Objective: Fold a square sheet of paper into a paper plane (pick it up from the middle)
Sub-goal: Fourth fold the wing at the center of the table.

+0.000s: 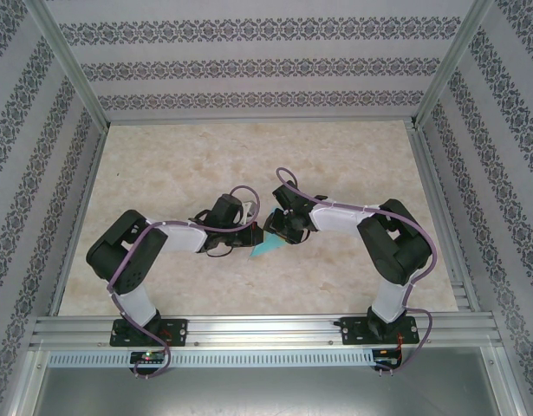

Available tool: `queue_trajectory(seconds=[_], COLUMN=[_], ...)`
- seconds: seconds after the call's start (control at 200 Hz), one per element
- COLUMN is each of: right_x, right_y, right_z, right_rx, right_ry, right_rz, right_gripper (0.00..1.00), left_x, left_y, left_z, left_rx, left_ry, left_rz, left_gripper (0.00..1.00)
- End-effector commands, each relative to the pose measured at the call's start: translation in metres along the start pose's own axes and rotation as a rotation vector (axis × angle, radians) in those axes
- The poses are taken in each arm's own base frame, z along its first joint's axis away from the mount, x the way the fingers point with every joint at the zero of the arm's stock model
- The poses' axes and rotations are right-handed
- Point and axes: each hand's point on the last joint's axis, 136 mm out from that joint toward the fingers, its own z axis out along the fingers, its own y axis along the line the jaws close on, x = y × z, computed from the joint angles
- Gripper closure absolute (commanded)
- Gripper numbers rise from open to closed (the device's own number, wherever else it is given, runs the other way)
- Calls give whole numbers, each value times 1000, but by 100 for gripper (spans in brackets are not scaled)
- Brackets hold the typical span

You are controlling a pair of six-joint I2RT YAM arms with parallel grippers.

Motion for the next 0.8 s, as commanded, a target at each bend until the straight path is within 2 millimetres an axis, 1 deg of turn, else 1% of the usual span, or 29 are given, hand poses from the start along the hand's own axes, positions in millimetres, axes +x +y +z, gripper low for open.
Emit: queue_trajectory(seconds=[0.0,0.185,0.395,0.55,0.679,0.799], right_x=[33,32,27,24,23,26], right_y=[-90,-88,-79,-73,-78,-85], right_z=[34,31,27,23,23,25], right_rx=[299,288,231,192,210,245], right_ry=[96,86,62,44,52,66], right_rz=[34,33,33,23,31,35], right_gripper=[54,55,56,62,67,67], left_x=[-1,2,5,7,8,7], left_y=[0,7,14,18,17,17], left_z=[5,8,7,8,8,8], left_rx=[-14,-41,-75,-88,-85,-84], left_ry=[6,27,35,40,44,44], left_rz=[3,-14,-27,-34,-35,-33], left_gripper=[95,95,96,96,96,96])
